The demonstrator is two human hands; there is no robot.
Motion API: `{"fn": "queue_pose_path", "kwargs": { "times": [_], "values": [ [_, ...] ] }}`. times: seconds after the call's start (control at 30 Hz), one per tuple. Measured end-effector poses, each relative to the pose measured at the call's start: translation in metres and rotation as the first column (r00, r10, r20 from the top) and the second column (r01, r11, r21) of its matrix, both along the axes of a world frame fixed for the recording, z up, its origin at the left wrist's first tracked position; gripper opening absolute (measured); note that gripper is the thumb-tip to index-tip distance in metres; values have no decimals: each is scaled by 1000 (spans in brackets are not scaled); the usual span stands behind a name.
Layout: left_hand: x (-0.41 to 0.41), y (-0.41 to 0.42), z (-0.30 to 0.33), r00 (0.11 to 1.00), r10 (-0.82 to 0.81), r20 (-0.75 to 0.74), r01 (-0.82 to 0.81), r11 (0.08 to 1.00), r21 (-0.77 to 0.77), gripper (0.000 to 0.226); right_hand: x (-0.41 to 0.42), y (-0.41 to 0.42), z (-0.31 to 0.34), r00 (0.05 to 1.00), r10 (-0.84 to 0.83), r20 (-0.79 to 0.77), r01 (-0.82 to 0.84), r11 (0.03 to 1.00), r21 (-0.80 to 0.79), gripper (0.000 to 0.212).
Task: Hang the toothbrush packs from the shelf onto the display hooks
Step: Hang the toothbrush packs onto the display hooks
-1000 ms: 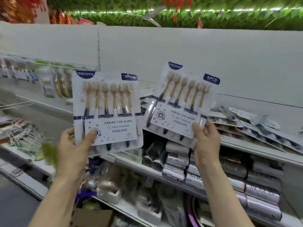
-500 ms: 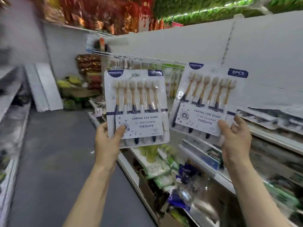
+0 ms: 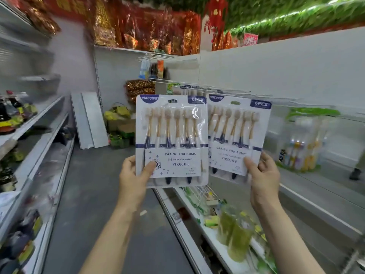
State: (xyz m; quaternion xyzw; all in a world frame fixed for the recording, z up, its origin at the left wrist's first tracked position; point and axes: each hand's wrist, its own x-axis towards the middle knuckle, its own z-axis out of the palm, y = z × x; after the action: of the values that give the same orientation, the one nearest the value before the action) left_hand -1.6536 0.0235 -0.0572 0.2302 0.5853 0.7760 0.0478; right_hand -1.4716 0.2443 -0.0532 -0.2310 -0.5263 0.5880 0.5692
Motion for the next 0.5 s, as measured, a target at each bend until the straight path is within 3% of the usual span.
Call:
{"fn": "queue_pose_path", "kwargs": {
  "times": [0.27, 0.5],
  "values": [
    [-195, 36, -31, 1000, -29, 5, 29, 997, 66, 26, -204, 33, -26, 997, 2, 76, -3, 1000, 25, 39],
    [-397, 76, -32, 989, -145, 30, 145, 989, 7, 25, -377, 62, -16, 993, -98, 68, 98, 995, 4, 41]
  ]
}}
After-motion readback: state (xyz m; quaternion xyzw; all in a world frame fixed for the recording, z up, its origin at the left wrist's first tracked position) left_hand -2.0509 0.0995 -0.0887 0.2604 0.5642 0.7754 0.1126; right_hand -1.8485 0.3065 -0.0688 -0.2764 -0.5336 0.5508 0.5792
